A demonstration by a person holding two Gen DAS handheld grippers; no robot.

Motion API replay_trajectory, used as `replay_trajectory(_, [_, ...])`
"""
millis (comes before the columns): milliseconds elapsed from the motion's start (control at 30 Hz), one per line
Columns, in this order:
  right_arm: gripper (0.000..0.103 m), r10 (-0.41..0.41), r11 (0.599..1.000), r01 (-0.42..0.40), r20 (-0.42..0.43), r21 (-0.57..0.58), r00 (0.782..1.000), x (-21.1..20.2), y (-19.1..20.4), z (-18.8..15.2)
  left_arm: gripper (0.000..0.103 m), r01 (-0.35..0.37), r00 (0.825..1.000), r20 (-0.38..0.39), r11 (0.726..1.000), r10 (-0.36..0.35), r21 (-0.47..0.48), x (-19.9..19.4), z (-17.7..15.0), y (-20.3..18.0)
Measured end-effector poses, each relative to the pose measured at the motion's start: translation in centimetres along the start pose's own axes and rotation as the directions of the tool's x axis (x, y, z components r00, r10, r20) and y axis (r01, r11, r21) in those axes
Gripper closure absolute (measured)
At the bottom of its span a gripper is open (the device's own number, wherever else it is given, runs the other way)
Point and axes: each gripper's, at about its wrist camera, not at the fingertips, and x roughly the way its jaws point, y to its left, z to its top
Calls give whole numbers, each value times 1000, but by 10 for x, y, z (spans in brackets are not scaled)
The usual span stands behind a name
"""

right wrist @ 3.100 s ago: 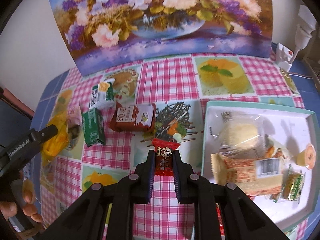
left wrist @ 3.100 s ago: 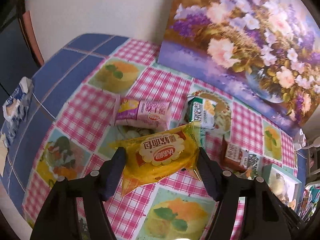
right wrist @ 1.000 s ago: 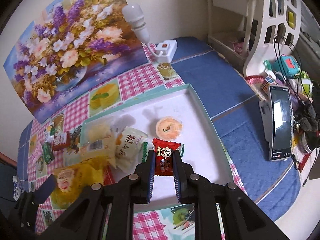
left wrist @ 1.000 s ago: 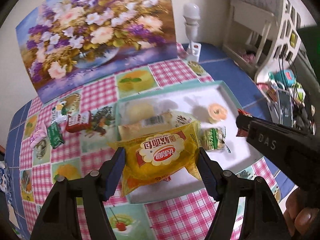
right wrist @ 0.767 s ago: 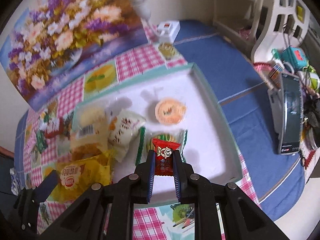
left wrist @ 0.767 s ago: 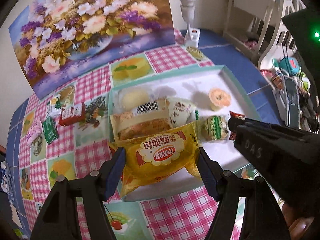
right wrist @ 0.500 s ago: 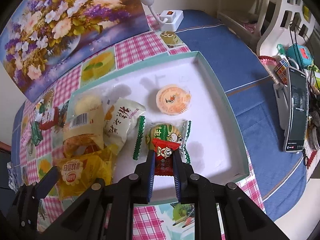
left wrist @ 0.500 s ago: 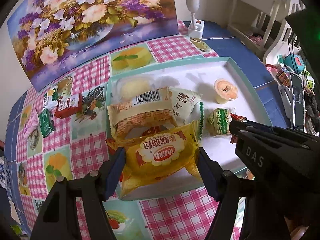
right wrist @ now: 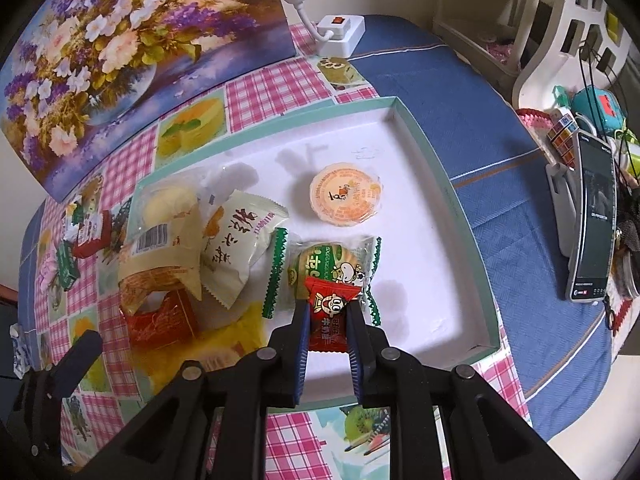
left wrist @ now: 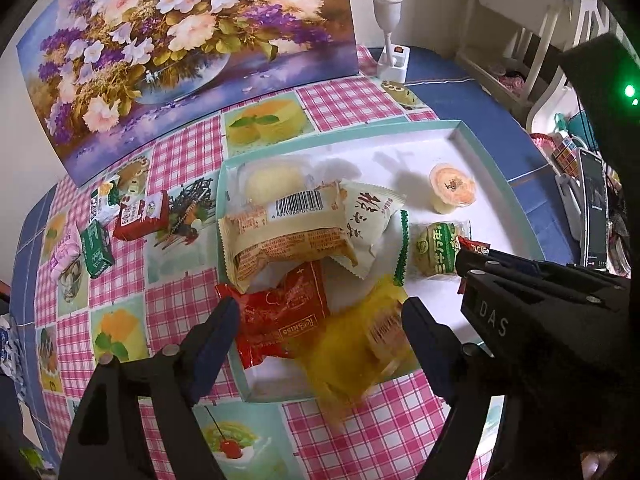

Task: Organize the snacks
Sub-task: 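Carry the yellow bread pack and red candy into the tray and release both, then lift both open tools away from the tray toward the remaining snacks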

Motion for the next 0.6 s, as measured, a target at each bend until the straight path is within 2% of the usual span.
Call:
replay_trajectory(167, [82, -5, 1000, 5, 5, 13, 1000, -1, -1, 0, 19, -3, 1000, 11, 1000, 3, -1, -3, 1, 2])
replay_trajectory(200, [79, -6, 1000, 6, 7, 17, 1000, -2, -1, 0, 19, -4, 1000, 11, 1000, 4, -1, -4, 1, 2])
replay_trajectory(267, [68, -3, 1000, 3, 8, 23, 1000, -2, -2, 0, 19, -5, 1000, 15, 1000, 5, 0, -6, 1, 2])
replay_trajectory(333, [45, -3, 999, 3, 13, 35, 1000, -2, -3, 0, 19, -8, 1000, 18, 1000, 8, -2, -7, 2, 3])
replay_trajectory(600, [38, 15, 998, -17, 28, 63, 999, -3, -7, 0, 18, -20, 999, 29, 999, 21, -36, -11, 4, 13])
